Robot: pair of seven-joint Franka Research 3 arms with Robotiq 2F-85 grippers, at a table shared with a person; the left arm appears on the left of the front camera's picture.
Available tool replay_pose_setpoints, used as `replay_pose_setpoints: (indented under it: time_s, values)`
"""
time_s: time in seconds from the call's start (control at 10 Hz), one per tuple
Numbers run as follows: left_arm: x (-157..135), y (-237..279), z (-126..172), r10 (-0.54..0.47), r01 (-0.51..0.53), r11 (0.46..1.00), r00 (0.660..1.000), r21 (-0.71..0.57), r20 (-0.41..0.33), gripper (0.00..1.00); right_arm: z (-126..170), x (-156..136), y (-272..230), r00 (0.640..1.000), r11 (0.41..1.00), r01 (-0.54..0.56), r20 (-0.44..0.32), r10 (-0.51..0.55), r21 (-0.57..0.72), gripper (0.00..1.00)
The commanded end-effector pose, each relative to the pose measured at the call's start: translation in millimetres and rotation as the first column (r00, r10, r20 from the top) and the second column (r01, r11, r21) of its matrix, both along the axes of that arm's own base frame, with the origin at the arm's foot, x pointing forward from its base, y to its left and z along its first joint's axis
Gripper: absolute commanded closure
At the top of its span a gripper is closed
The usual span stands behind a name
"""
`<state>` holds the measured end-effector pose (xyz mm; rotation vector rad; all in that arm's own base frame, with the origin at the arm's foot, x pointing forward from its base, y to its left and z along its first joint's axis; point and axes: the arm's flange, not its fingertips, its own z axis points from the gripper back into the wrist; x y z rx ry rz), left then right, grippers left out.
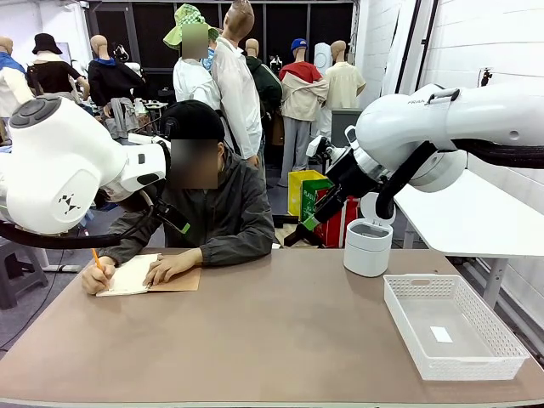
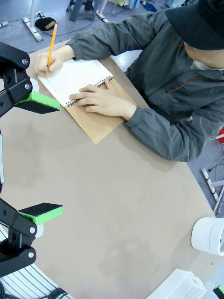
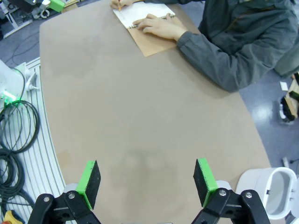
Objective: Sort the paper based on its condition.
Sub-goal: If a person hands you a paper, place it in the Organizing basket , and if it's crumpled, put it in the Trash can.
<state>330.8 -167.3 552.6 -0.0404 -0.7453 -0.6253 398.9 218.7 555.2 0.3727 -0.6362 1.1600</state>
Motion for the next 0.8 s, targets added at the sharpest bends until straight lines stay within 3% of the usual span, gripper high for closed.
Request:
replay_pose_setpoints:
  time_s: [0.0,0.7]
  values:
    - [0.0,0.8,-0.6,0.004,-0.004,1.0,1.0,0.001,0.001,0.0,-1.6,0.4,-0.6,1.0,1.0,0.001,-0.002,-0.001,-0.005,0.0]
    - [0.0,0.8,-0.6,0.004,-0.004,1.0,1.0,0.001,0.001,0.0,-1.6,0.4,-0.6,1.0,1.0,0.001,-0.002,-0.001,-0.005,0.0]
